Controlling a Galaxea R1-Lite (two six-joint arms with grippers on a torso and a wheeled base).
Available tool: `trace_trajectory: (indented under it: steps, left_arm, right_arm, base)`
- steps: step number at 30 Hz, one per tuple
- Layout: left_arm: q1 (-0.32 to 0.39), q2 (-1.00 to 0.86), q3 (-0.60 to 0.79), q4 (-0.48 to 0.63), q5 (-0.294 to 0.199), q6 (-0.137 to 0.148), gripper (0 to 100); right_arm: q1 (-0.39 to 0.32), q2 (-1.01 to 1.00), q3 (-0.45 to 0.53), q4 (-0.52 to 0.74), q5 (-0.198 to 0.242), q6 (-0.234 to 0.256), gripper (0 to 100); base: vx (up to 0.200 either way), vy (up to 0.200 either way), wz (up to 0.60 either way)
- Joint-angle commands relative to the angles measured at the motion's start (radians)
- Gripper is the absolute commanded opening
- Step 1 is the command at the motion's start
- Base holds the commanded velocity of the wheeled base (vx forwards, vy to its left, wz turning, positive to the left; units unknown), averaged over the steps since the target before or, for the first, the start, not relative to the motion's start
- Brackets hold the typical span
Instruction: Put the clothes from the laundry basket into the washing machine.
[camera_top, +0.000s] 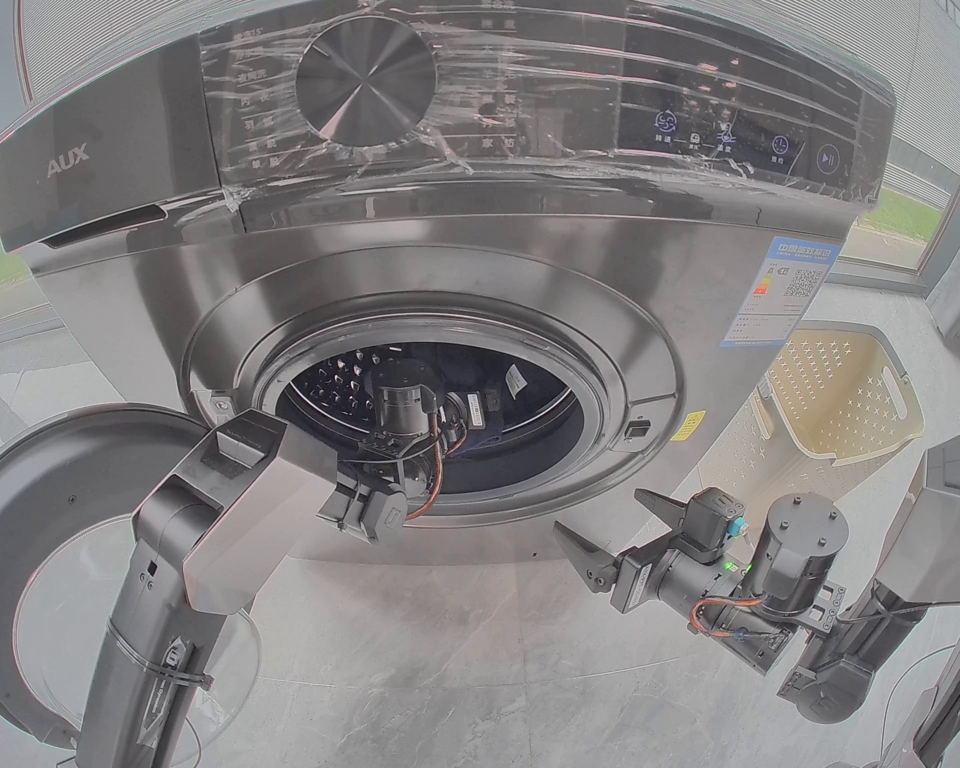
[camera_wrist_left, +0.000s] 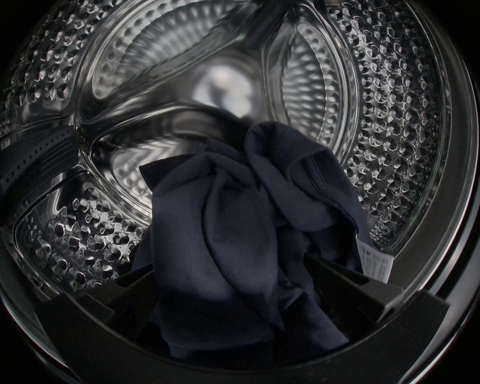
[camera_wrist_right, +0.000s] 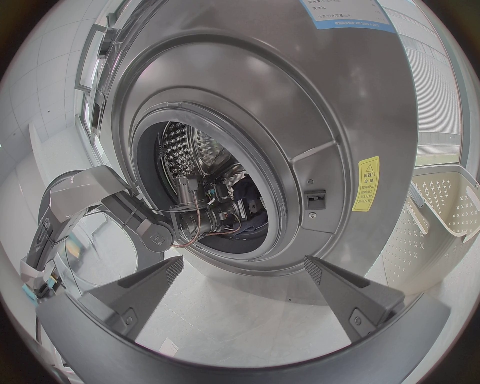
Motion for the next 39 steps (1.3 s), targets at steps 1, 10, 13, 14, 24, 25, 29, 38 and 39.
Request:
trace_trajectory:
  steps: [1,10,13,14,24,25,29,38,39]
  left_arm:
    - [0.002,0.004,0.011,0.003,-0.004,0.001,100]
    - [0.002,0.050,-0.038,0.006,0.001,0.011,0]
    - [0.007,0.080,-0.119,0.010,0.015,0.005,0]
    - [0.007,0.080,-0.119,0.010,0.015,0.005,0]
    - [0.068,0.123,-0.297,0.023,0.045,-0.002,0]
    - [0.068,0.123,-0.297,0.020,0.045,-0.002,0]
    - [0.064,0.125,-0.297,0.018,0.045,-0.002,0]
    - [0.048,0.111,-0.297,0.018,0.047,-0.002,100]
    - [0.042,0.103,-0.297,0.018,0.047,-0.002,100]
  right_arm:
    - [0.003,0.001,-0.001,0.001,0.000,0.001,100]
    - [0.003,0.003,-0.001,-0.001,0.000,0.002,100]
    - [0.005,0.003,-0.001,-0.001,0.000,0.002,100]
    - [0.005,0.003,-0.001,-0.001,0.000,0.002,100]
    - [0.005,0.011,-0.001,-0.001,0.000,0.002,100]
    - [0.005,0.011,-0.001,-0.001,0.000,0.002,100]
    - [0.005,0.011,-0.001,-0.001,0.000,0.002,100]
    - [0.003,0.011,-0.001,-0.001,0.002,0.004,100]
    - [0.003,0.011,-0.001,-0.001,0.002,0.004,100]
  base:
    - [0.000,0.000,0.00]
    - [0.000,0.000,0.00]
    - [0.000,0.000,0.00]
    - [0.000,0.000,0.00]
    - [0.000,0.000,0.00]
    - [0.000,0.000,0.00]
    - [0.000,0.000,0.00]
    - [0.000,0.000,0.00]
    - [0.000,0.000,0.00]
